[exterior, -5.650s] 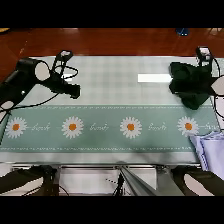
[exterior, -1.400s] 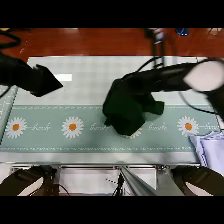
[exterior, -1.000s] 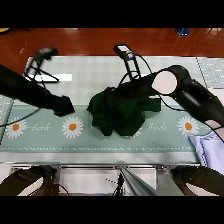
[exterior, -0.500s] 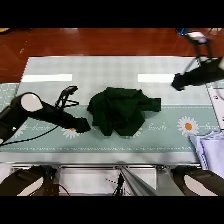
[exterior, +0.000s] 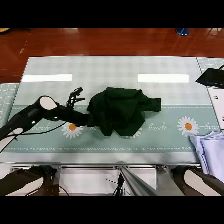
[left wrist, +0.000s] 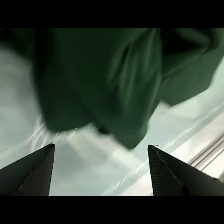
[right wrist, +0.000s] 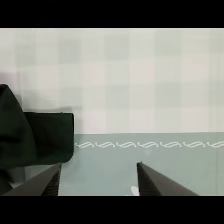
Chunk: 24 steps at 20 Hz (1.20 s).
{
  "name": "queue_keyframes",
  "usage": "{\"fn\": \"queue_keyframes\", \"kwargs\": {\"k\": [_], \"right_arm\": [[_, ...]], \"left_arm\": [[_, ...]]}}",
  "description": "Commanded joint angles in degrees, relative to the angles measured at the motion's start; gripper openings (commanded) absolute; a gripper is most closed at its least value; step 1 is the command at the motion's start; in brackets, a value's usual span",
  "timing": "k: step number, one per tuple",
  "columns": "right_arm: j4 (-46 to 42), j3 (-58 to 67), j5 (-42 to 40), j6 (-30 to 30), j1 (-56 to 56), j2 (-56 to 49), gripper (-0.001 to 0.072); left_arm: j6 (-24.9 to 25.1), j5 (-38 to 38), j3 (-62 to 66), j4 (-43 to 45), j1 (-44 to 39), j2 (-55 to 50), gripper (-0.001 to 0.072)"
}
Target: Fold the shirts.
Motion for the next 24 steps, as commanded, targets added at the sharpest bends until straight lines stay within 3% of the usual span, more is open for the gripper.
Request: {"fn": "queue_keyframes", "kwargs": {"k": [1,2,3,4,6,7,8,9,15,19,24], "right_arm": [[1.8,0.0,-0.5,-1.0,-1.6,-0.3,0.0559],[1.6,0.0,-0.5,-1.1,-1.6,-0.5,0.0559],[1.3,0.0,-0.5,-1.1,-1.6,-0.8,0.0559],[1.3,0.0,-0.4,-1.1,-1.6,-1.3,0.0559],[1.3,0.0,-0.3,-1.1,-1.6,-2.5,0.0559],[1.3,0.0,-0.2,-1.1,-1.6,-3.4,0.0559],[1.3,0.0,0.0,-1.1,-1.6,-4.4,0.0559],[1.3,0.0,0.5,-1.1,-1.6,-5.4,0.0559],[6.6,-8.3,0.3,-3.4,-1.6,-11.4,0.0558],[18.5,-20.4,-6.8,-9.5,-0.7,-11.9,0.0559],[23.8,-26.8,-16.7,-11.6,7.9,-12.0,0.0559]], "left_arm": [[3.2,2.3,2.0,-6.3,0.0,-5.4,0.0707],[3.2,2.4,2.9,-6.6,0.0,-6.5,0.0706],[3.2,2.3,3.8,-6.9,-0.1,-7.4,0.0642],[3.2,2.3,4.8,-7.1,-0.3,-8.2,0.0505],[3.1,2.3,6.2,-7.3,-0.7,-9.1,0.0465],[3.1,1.9,6.5,-7.3,-0.7,-9.3,0.0326],[3.2,1.5,6.5,-7.3,-0.7,-9.3,0.0132],[3.9,0.4,6.5,-7.3,-0.6,-9.3,0.0031],[5.7,-7.7,6.5,-6.3,1.2,-8.7,0.0024],[5.7,-9.2,6.5,-6.1,2.2,-7.7,0.0024],[5.7,-10.8,6.5,-6.1,2.2,-7.6,0.0024]]}}
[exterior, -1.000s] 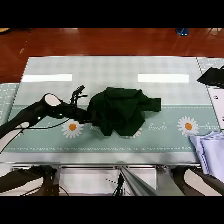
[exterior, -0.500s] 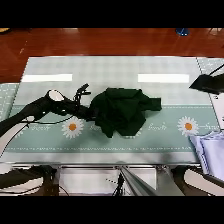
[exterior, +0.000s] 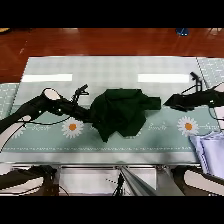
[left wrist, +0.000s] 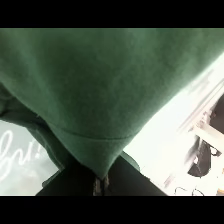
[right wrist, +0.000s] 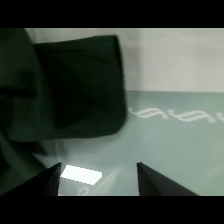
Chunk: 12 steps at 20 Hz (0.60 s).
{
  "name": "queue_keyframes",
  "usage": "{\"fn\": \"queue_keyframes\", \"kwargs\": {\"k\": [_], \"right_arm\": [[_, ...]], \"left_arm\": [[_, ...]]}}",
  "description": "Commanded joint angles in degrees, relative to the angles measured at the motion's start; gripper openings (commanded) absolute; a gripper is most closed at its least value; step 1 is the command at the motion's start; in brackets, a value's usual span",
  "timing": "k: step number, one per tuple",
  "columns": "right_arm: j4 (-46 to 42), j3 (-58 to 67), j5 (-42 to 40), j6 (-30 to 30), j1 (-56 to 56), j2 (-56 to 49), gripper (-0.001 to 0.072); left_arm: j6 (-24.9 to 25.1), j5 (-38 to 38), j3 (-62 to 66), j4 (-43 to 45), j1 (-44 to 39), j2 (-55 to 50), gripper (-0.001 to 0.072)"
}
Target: Fold the shirts.
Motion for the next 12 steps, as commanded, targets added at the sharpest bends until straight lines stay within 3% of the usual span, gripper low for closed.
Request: {"fn": "queue_keyframes", "kwargs": {"k": [1,7,12], "right_arm": [[5.7,-3.5,-6.1,-1.7,6.3,-0.2,0.0559],[6.3,-3.6,-3.9,-0.7,13.2,-0.2,0.0558],[6.3,-8.6,-7.2,0.3,18.2,-0.2,0.0554]], "left_arm": [[0.1,-1.6,0.1,0.0,0.1,0.1,0.0024],[0.0,-2.2,0.1,0.0,0.1,0.1,0.0024],[0.1,-2.2,0.1,0.0,0.1,0.1,0.0024]]}}
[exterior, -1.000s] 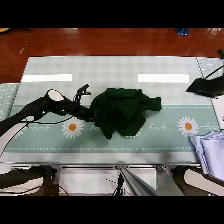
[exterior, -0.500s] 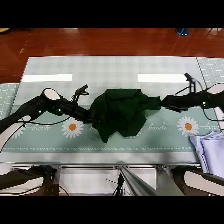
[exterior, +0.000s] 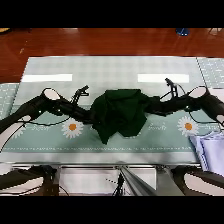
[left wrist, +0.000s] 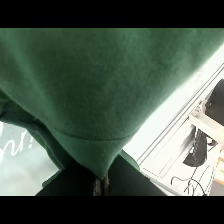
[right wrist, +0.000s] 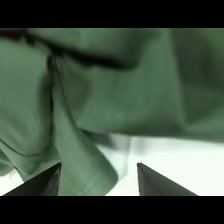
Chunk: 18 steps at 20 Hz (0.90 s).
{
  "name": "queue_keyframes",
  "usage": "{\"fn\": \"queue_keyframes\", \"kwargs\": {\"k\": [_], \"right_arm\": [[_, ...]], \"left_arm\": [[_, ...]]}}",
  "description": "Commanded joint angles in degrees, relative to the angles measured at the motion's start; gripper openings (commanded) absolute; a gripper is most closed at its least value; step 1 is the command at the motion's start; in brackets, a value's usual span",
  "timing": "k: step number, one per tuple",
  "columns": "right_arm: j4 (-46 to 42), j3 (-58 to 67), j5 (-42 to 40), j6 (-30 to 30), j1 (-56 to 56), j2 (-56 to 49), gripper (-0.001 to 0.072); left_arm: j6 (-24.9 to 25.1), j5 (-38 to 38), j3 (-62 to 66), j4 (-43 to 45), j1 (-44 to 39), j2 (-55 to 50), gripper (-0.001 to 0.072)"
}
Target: Fold the shirts.
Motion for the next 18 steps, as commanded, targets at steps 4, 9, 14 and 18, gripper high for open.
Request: {"fn": "queue_keyframes", "kwargs": {"k": [4,9,14,18], "right_arm": [[0.3,-7.1,-9.9,2.3,8.6,0.0,0.0547],[6.0,-6.8,-17.6,4.2,12.9,0.2,0.002],[0.0,-0.4,-10.8,3.9,7.7,9.9,0.0019],[-8.9,8.6,-5.9,5.8,-0.1,23.9,0.0019]], "left_arm": [[0.9,-1.1,0.1,0.0,0.1,0.0,0.0024],[2.8,-2.3,0.9,0.0,0.1,0.2,0.0024],[2.6,-6.2,12.8,0.0,3.8,8.3,0.0023],[-0.5,-7.5,27.6,0.0,13.6,17.7,0.0023]]}}
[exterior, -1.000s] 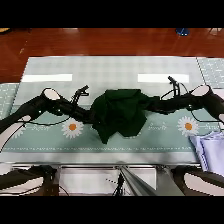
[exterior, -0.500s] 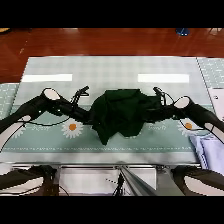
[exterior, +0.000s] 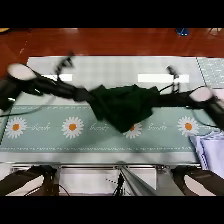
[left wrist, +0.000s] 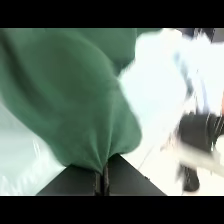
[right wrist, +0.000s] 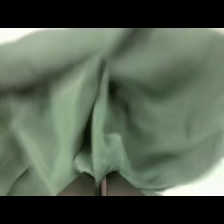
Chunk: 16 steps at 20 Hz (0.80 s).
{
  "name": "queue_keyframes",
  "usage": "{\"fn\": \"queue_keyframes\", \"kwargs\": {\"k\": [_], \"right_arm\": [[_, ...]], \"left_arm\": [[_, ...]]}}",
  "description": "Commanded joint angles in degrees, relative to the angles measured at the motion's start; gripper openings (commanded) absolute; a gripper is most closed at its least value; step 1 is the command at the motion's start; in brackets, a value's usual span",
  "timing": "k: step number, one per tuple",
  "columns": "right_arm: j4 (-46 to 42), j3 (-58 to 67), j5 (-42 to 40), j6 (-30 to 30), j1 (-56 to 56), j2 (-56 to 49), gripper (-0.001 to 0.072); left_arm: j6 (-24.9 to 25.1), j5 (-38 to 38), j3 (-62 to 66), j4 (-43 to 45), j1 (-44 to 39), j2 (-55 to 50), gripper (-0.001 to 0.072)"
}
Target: Fold the shirts.
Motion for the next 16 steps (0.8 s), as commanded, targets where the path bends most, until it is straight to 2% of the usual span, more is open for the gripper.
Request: {"fn": "queue_keyframes", "kwargs": {"k": [1,4,7,10,16], "right_arm": [[-8.6,8.3,4.5,2.5,-6.7,11.5,0.0019],[-12.7,15.8,7.1,5.8,-12.0,18.0,0.0019],[-13.0,20.7,12.7,7.6,-14.6,20.9,0.0018],[-14.2,22.7,19.5,7.7,-14.6,22.3,0.0019],[-13.5,25.3,32.4,7.9,-14.6,22.6,0.0019]], "left_arm": [[-3.1,-0.8,12.1,0.0,8.5,7.6,0.0024],[-6.4,-0.8,18.9,0.0,16.8,12.7,0.0023],[-9.2,-0.9,20.4,0.0,22.3,17.0,0.0024],[-11.0,-2.8,20.4,0.1,23.9,19.4,0.0024],[-12.0,-13.9,20.3,0.0,23.9,20.8,0.0024]]}}
